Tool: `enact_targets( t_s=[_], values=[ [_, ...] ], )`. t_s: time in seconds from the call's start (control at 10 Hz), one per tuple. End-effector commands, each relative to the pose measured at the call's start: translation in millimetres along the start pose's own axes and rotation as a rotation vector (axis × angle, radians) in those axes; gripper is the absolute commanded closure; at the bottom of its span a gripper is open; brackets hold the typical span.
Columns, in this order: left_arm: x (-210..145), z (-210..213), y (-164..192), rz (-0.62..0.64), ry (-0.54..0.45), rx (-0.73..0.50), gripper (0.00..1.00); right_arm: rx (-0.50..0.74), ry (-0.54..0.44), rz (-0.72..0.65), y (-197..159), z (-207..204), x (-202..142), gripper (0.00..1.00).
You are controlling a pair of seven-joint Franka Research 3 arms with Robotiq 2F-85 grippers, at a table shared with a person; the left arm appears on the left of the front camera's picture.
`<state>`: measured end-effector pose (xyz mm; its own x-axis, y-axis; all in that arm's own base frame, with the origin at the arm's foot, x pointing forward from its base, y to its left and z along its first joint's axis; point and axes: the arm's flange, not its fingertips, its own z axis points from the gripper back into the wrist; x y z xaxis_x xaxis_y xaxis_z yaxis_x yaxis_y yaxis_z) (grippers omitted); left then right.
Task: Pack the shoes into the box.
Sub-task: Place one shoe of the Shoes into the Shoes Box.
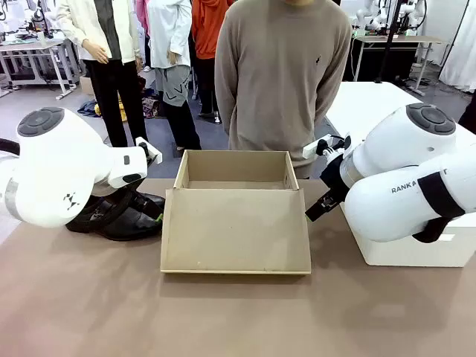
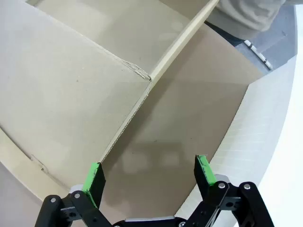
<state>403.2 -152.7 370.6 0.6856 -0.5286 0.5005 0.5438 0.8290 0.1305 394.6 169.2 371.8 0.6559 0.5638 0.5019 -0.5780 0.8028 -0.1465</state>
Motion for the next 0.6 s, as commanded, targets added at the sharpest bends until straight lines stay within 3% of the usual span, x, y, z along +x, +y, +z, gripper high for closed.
enact_targets(
  t_s=[0.0,0.5],
  values=[
    [-0.1,0.0,0.2,0.001,0.000,0.000,0.00,0.000,-0.001,0.000,0.0,0.1,0.1,0.00],
    [-0.1,0.0,0.2,0.001,0.000,0.000,0.00,0.000,-0.001,0.000,0.0,0.1,0.1,0.00]
  ],
)
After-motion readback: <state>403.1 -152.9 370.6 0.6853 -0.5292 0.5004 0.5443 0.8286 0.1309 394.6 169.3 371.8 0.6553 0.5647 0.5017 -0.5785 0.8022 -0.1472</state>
